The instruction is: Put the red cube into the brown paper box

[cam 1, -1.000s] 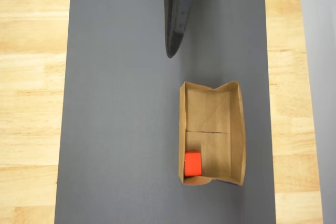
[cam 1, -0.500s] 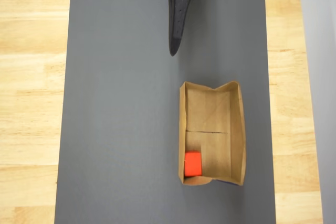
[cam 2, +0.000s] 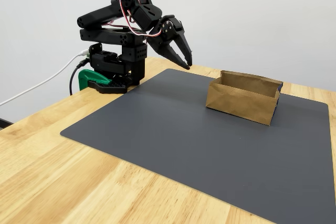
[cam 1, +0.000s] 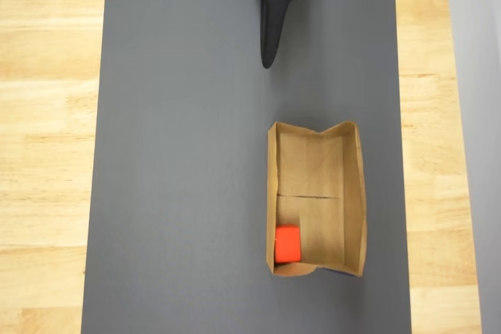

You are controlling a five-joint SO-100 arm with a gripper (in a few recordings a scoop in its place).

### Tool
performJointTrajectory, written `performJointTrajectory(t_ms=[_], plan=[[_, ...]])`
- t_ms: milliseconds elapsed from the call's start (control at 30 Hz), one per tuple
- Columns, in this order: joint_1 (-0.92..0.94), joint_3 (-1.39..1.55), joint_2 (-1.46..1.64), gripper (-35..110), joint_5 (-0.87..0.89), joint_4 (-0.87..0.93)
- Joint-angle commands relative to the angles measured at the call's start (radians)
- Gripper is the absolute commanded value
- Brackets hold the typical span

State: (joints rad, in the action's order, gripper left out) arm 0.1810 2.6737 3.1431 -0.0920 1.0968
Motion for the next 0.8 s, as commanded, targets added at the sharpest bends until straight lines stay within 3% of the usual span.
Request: performJointTrajectory(t_ms=[0, 767], plan=[[0.009, -0.002, 0.000, 0, -0.008, 0.006], [-0.002, -0.002, 0.000, 0, -0.028, 0.006]])
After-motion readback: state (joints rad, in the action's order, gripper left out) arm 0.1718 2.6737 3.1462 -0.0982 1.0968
